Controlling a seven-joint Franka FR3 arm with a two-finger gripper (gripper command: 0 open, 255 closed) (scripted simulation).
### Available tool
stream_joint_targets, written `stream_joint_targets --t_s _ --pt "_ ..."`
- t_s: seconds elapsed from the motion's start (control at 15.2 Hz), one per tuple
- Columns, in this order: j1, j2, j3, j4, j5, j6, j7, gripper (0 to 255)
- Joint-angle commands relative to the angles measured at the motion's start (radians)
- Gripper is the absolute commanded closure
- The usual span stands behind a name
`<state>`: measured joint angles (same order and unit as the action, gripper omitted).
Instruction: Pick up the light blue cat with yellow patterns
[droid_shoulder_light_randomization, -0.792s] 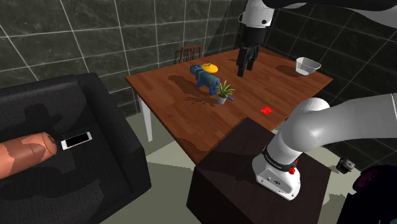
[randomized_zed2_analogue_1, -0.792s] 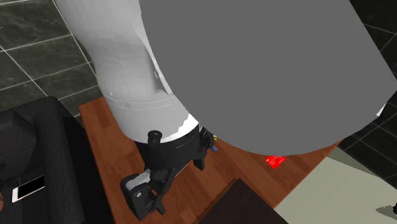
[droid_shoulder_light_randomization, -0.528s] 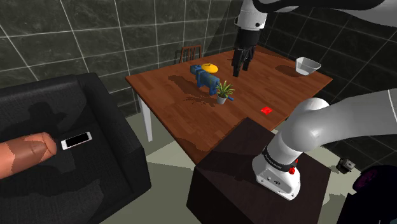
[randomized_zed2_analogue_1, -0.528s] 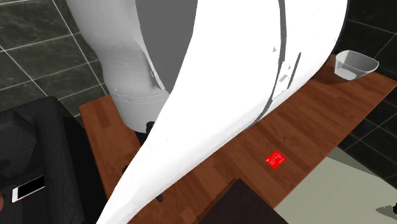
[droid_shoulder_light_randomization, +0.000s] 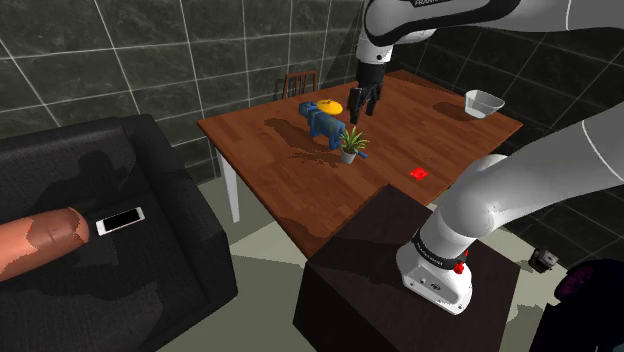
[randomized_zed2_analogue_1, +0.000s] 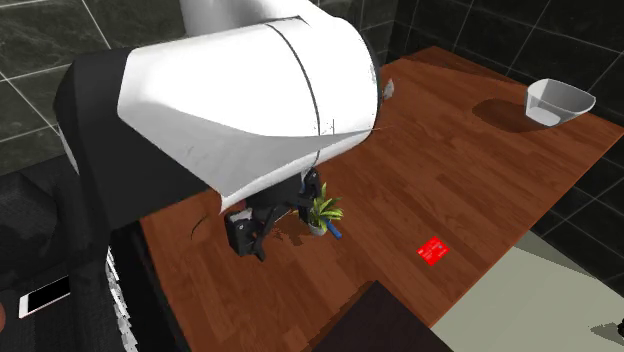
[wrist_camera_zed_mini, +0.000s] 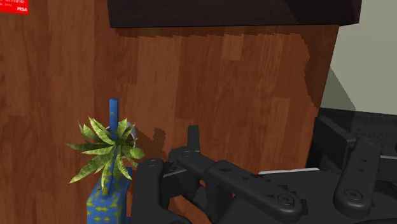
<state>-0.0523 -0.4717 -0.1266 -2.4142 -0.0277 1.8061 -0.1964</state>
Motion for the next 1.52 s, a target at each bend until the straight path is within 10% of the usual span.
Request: stream_joint_targets --t_s 0.0,1.45 --pt "-0.007 0.068 -0.014 0.026 -0.004 0.048 -0.006 0" --pt "-0.125 0.880 -0.117 0.568 0.114 0.343 -0.132 0"
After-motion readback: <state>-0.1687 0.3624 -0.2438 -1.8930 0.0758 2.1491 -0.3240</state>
